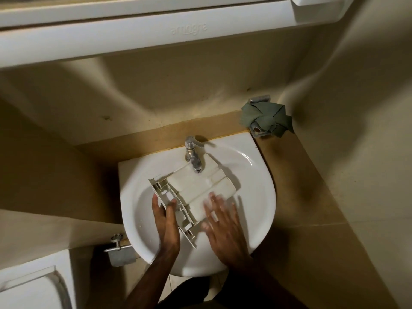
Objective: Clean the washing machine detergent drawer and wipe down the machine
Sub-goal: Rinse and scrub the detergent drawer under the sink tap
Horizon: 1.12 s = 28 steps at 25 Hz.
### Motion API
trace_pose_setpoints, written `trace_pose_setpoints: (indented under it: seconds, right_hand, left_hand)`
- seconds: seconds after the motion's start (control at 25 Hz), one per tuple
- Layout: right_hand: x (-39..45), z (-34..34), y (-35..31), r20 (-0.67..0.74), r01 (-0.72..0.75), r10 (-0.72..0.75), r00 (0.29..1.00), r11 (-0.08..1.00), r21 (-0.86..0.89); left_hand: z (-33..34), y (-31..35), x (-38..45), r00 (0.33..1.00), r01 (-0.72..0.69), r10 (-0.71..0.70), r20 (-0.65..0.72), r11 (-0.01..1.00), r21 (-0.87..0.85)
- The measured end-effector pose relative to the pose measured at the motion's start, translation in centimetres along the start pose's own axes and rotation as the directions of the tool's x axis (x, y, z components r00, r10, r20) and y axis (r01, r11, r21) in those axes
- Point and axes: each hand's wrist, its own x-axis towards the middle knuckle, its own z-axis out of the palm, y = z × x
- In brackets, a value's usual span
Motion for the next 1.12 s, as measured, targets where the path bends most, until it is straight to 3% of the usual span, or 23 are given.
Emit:
trace_pose_setpoints:
  seconds: [0.08,0.12,0.16,0.28,0.32,0.4,0.48,0.56,0.64,0.8,0.84,0.92,1.04,1.12]
  right_hand:
    - [2.3,-0.1,1.8,-0.051,-0.396,0.397,0.916,0.918,0.026]
    - [3.0,-0.2,2.1,-0.034,-0.492,0.494,0.869,0.869,0.047]
    - [3.1,-0.2,1.8,-0.013,-0.475,0.476,0.879,0.878,0.050]
    - [1.5,-0.9,0.6,0.033,-0.173,0.172,0.984,0.984,0.034]
    - [1.1,-1.6,0.8,0.047,-0.152,0.151,0.987,0.988,0.039]
    - [1.1,-3.0,1.7,0.021,-0.278,0.278,0.960,0.954,0.115]
    - [2.2,-5.1,2.4,0.078,-0.523,0.528,0.845,0.790,0.319]
    - [3.7,-7.3,3.7,0.262,-0.691,0.656,0.708,0.568,0.447]
    - [4.6,-9.8,5.4,0.435,-0.751,0.625,0.648,0.425,0.506]
    - [4.6,-14.1,6.2,0.641,-0.749,0.426,0.639,0.155,0.644]
    - [4.5,-14.7,5.7,0.635,-0.740,0.422,0.647,0.144,0.657]
    - [4.5,-15.1,4.4,0.570,-0.716,0.487,0.662,0.185,0.673]
    - [4.4,-15.1,2.8,0.474,-0.736,0.600,0.644,0.317,0.598]
    - [3.8,-15.5,1.8,0.392,-0.716,0.639,0.663,0.387,0.581]
  left_hand:
    - [-0.2,-0.2,0.2,1.000,0.029,-0.029,0.007,1.000,-0.008]
    - [-0.4,-0.2,0.2,0.999,0.036,-0.036,0.008,0.999,-0.005]
    - [-0.5,-0.1,0.0,0.999,0.036,-0.036,0.012,0.999,0.005]
    - [-1.1,0.0,-0.1,0.998,0.012,-0.014,0.059,0.999,0.035]
    - [-1.5,-0.3,0.0,0.996,0.011,-0.014,0.083,0.999,0.036]
    - [-2.0,-0.9,0.0,0.985,0.105,-0.104,0.137,0.994,0.000]
    - [-1.8,-1.6,-0.4,0.943,0.275,-0.262,0.204,0.961,-0.038]
    - [-1.2,-1.9,-0.4,0.895,0.365,-0.356,0.268,0.931,0.017]
    - [-0.7,-1.7,0.2,0.853,0.424,-0.418,0.313,0.904,0.053]
    - [-0.5,-0.1,1.9,0.705,0.530,-0.536,0.464,0.833,0.158]
    - [-0.4,0.2,2.3,0.699,0.516,-0.541,0.469,0.834,0.194]
    - [0.0,0.8,2.6,0.758,0.430,-0.507,0.411,0.862,0.269]
    - [0.4,0.8,3.9,0.915,0.178,-0.278,0.292,0.929,0.325]
    - [0.8,1.1,4.8,0.922,0.052,-0.171,0.347,0.944,0.327]
